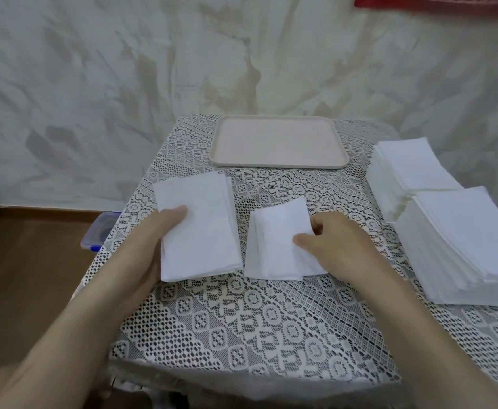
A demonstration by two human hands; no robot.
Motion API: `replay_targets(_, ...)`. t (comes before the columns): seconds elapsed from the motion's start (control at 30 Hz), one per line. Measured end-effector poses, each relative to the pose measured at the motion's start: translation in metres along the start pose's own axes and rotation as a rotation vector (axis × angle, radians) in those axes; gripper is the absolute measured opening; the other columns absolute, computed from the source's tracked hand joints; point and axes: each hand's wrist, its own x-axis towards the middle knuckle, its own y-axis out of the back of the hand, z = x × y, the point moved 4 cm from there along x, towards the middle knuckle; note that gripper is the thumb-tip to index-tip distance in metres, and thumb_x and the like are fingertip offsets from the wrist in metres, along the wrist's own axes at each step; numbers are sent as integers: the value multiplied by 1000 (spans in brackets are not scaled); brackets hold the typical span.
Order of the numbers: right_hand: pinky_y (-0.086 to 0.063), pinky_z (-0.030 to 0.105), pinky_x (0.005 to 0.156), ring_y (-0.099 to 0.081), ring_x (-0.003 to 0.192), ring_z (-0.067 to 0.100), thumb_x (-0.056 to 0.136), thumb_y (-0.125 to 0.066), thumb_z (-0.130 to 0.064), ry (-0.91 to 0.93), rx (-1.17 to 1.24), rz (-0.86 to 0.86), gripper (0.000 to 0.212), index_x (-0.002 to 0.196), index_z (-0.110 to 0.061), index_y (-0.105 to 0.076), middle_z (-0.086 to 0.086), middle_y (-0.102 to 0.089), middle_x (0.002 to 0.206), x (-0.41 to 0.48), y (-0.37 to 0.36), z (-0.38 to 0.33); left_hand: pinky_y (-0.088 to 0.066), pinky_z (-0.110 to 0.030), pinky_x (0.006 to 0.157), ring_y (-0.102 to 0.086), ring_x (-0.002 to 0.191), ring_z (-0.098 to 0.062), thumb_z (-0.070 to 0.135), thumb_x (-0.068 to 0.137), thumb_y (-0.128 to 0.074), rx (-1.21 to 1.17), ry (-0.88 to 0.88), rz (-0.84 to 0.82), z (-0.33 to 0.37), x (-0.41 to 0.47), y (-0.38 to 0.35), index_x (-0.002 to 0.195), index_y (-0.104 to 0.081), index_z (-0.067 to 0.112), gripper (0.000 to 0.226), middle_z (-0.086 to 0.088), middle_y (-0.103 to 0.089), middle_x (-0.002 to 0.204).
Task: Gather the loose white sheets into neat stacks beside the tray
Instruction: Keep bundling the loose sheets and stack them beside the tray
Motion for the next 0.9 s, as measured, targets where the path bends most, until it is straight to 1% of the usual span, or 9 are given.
replay_targets(0.1,-44,35,68,-67,87,29,93,-66,-26,-2,209,-32,13,89,-14,-66,5,-71,90,0,4,0,-58,-41,87,-76,109,-22,39,81,-64,3,-3,12,0,0,1,136,-62,14,60,-6,-78,122)
replay_targets(0.17,-51,38,76,-69,91,27,91,-70,-25,-11,282,-53,9,89,-19,-63,1,-72,93,0,5,2,-63,-41,85,-76,111,-23,39,82,-64,-4,-6,8,0,0,1,137,-61,13,61,-6,-77,124)
replay_targets(0.3,-55,38,82,-66,96,16,88,-75,-35,-25,127,-88,27,106,-29,-56,-13,-65,101,-2,-3,1,-66,-34,79,-76,110,-23,38,83,-64,-19,-16,-1,0,1,1,137,-62,14,59,-6,-77,124)
replay_targets(0.43,-53,37,83,-65,101,23,84,-76,-44,-33,21,-42,50,125,-22,-58,-3,-68,113,3,-9,-6,-64,-36,78,-77,107,-21,38,84,-63,8,-24,-5,0,1,0,135,-63,14,56,-6,-78,121)
replay_targets(0.53,-52,38,85,-63,103,26,89,-73,-41,-5,-47,-9,46,126,-19,-57,1,-67,115,4,-15,-14,-63,-39,80,-77,107,-23,39,84,-63,21,-17,-12,0,1,-1,135,-63,13,57,-7,-78,121)
replay_targets(0.63,-50,38,81,-63,101,27,94,-68,-33,74,-77,24,36,125,-18,-56,3,-68,115,4,-19,-22,-56,-43,88,-76,109,-24,37,83,-64,14,-13,1,0,2,-1,134,-63,12,57,-8,-78,122)
replay_targets(0.7,-46,36,75,-63,99,29,95,-68,-32,74,-71,44,43,131,-18,-50,5,-68,113,4,-19,-23,-55,-43,88,-76,109,-24,37,82,-64,5,-11,6,0,2,-1,133,-64,12,56,-8,-78,122)
replay_targets(0.8,-47,36,74,-65,101,32,90,-74,-42,-3,-97,74,62,136,-15,-42,7,-68,112,5,-16,-19,-57,-42,88,-76,109,-24,37,83,-64,3,-6,-5,-1,2,1,134,-64,13,56,-9,-77,123)
replay_targets(0.9,-49,35,75,-66,99,29,86,-75,-48,-45,-97,59,56,125,-15,-54,3,-69,112,6,-16,-14,-65,-37,81,-76,108,-23,38,83,-64,5,-11,-20,-1,3,1,134,-64,13,57,-8,-78,122)
